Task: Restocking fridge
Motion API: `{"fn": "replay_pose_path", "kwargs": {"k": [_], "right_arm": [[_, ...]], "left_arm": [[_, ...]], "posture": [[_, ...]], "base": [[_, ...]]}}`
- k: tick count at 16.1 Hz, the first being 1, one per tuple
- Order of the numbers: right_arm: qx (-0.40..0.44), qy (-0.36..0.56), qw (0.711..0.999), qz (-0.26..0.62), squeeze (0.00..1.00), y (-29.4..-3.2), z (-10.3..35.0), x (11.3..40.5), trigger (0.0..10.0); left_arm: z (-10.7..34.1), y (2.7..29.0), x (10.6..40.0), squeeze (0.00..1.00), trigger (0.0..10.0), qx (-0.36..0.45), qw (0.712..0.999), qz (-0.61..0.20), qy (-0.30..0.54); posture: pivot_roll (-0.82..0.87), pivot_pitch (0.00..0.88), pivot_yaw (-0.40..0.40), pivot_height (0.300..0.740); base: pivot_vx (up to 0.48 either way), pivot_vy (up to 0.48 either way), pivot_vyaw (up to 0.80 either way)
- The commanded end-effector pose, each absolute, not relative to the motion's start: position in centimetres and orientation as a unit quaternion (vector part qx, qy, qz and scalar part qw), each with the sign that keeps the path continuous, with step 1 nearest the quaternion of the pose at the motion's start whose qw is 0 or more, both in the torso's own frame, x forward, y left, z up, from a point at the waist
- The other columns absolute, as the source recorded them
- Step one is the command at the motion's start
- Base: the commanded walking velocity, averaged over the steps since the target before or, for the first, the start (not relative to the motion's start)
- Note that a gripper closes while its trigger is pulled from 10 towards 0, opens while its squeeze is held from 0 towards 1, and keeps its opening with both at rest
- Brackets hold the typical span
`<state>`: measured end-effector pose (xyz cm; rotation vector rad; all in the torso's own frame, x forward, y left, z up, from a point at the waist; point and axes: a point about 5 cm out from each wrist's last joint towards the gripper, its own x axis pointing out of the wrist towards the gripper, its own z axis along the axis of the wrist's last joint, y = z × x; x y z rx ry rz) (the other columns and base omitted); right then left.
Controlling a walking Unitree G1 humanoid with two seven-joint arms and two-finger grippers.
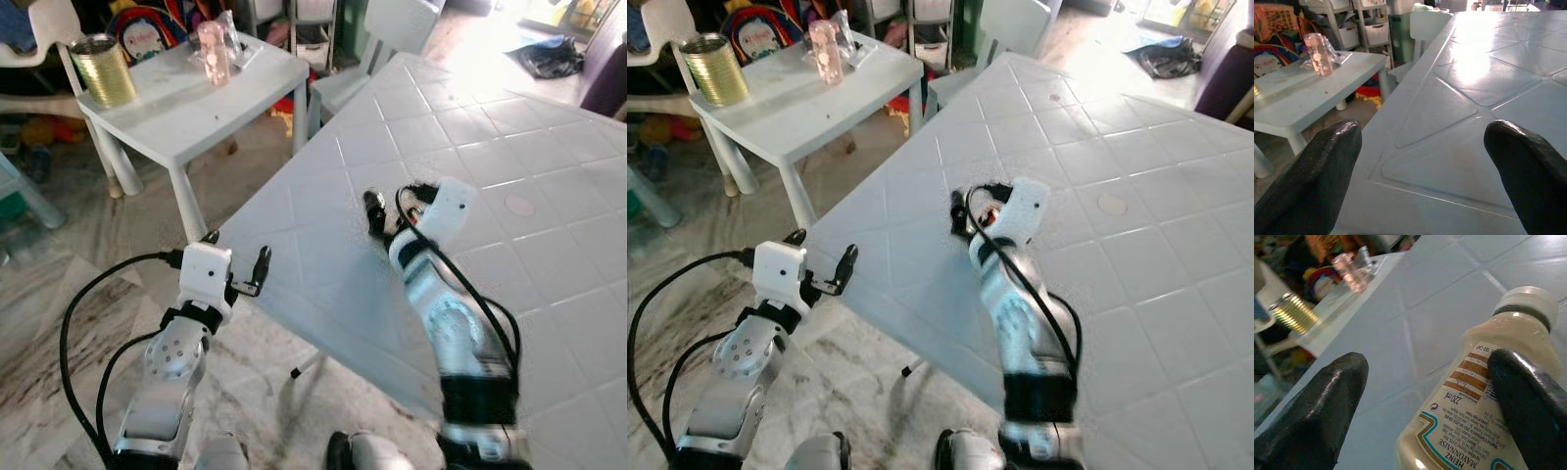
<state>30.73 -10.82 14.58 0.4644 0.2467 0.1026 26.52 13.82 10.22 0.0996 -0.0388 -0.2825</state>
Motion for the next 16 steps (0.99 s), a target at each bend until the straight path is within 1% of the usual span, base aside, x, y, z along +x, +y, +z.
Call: {"fn": "replay_pose_path", "kwargs": {"k": [1,2,4,5,7,9,10,11,12,16], "right_arm": [[0.231,0.263,0.934,0.075,0.0,-9.6,9.6,28.5,10.0],[0.196,0.246,0.945,0.09,0.0,-10.4,10.2,27.8,10.0],[0.165,0.192,0.965,0.066,0.0,-11.9,11.4,28.2,10.0],[0.128,0.164,0.977,0.038,0.0,-13.6,12.0,28.8,10.0],[0.109,0.161,0.981,-0.021,0.0,-16.2,12.6,30.3,10.0],[0.084,0.148,0.984,-0.057,0.0,-17.4,13.4,31.8,10.0],[0.076,0.148,0.984,-0.063,0.0,-17.5,13.5,32.0,10.0],[0.089,0.135,0.985,-0.067,0.0,-17.3,14.3,33.2,10.0],[0.1,0.129,0.985,-0.055,0.0,-16.5,15.1,34.5,10.0],[0.116,0.162,0.979,-0.052,0.0,-15.8,14.5,35.4,10.0]], "left_arm": [[9.9,13.5,26.5,0.0,10.0,0.051,0.987,-0.149,-0.013],[9.8,13.3,26.5,0.0,10.0,0.049,0.987,-0.151,-0.013],[9.8,13.2,26.6,0.0,10.0,0.048,0.987,-0.152,-0.013],[9.8,13.2,26.8,0.0,10.0,0.047,0.987,-0.152,-0.013],[9.8,13.0,27.0,0.0,10.0,0.045,0.987,-0.154,-0.015],[9.8,12.9,27.1,0.0,10.0,0.044,0.987,-0.156,-0.015],[9.8,12.9,27.1,0.0,10.0,0.044,0.987,-0.156,-0.015],[9.6,12.8,27.1,0.0,10.0,0.044,0.986,-0.158,-0.014],[9.6,12.7,27.1,0.0,10.0,0.043,0.986,-0.158,-0.014],[9.5,12.6,27.1,0.0,10.0,0.042,0.986,-0.159,-0.014]], "posture": [[0.11,0.148,-0.013,0.74],[0.1,0.145,-0.014,0.74],[0.1,0.143,-0.015,0.74],[0.09,0.139,-0.014,0.74],[0.09,0.134,-0.011,0.74],[0.09,0.13,-0.013,0.74],[0.09,0.13,-0.013,0.74],[0.1,0.124,-0.019,0.74],[0.1,0.122,-0.022,0.74],[0.11,0.121,-0.026,0.74]], "base": [[0.0,0.0,0.0],[0.0,0.0,0.0],[0.0,0.0,0.0],[0.0,0.0,0.0],[0.0,0.0,0.0],[0.0,0.0,0.0],[0.0,0.0,0.0],[0.0,0.0,0.0],[0.0,0.0,0.0],[0.0,0.0,0.0]]}}
